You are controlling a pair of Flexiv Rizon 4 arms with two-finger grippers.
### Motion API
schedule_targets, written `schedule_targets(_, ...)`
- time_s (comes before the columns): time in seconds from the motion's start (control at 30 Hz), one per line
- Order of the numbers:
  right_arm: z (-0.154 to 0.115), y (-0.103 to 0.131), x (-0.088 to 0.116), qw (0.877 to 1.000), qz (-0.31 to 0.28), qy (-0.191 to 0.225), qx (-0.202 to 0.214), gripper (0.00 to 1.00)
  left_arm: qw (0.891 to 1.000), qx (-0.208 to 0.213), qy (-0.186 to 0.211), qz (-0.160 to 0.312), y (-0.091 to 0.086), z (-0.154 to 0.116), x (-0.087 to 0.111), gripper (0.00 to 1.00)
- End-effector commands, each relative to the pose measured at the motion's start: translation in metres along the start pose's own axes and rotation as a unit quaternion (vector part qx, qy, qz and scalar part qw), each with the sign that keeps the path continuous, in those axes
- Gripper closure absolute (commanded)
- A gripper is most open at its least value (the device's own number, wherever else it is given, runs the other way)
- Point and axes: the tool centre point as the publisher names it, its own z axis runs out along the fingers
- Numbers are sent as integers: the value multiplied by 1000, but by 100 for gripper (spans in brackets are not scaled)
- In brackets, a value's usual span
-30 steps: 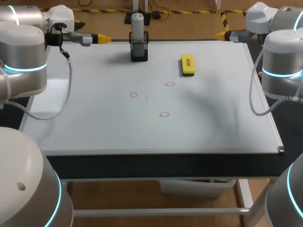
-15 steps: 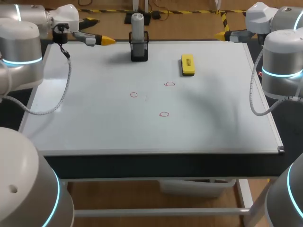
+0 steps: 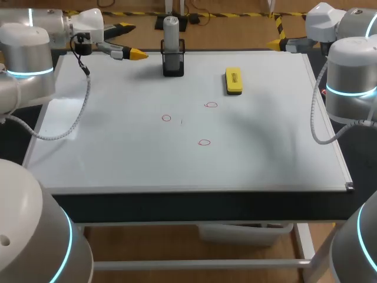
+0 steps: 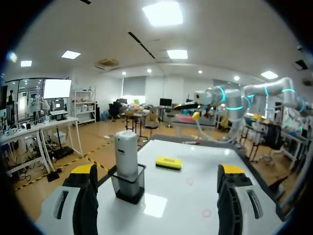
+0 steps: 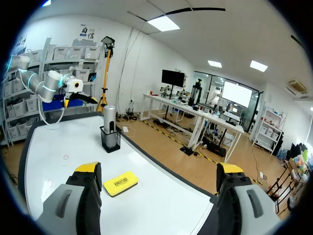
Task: Pick up the inspection probe, press it on each red-marked spot on the whiteboard one by one, put down the probe, pick up the eraser, and wipe off all the red marks.
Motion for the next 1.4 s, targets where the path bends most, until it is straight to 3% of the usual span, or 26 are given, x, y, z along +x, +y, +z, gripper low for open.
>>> schedule_targets(0.03,0,0,0,1000,0,1,1,0,998,10,55,3,9,12,-14,0)
schedule_targets(0.17,0,0,0,1000,0,1,1,0,996,36,76,2,15,22,-22,0)
schedule_targets(0.43,0,0,0,1000,0,1,1,0,995,49,89,-4,24,40,-37,0)
schedule_targets(0.8,0,0,0,1000,0,1,1,0,991,67,118,4,25,55,-68,0)
schedule_targets(1.07,0,0,0,1000,0,1,1,0,984,70,165,11,21,76,-93,0)
schedule_targets(1.4,0,0,0,1000,0,1,1,0,980,69,183,16,10,99,-94,0)
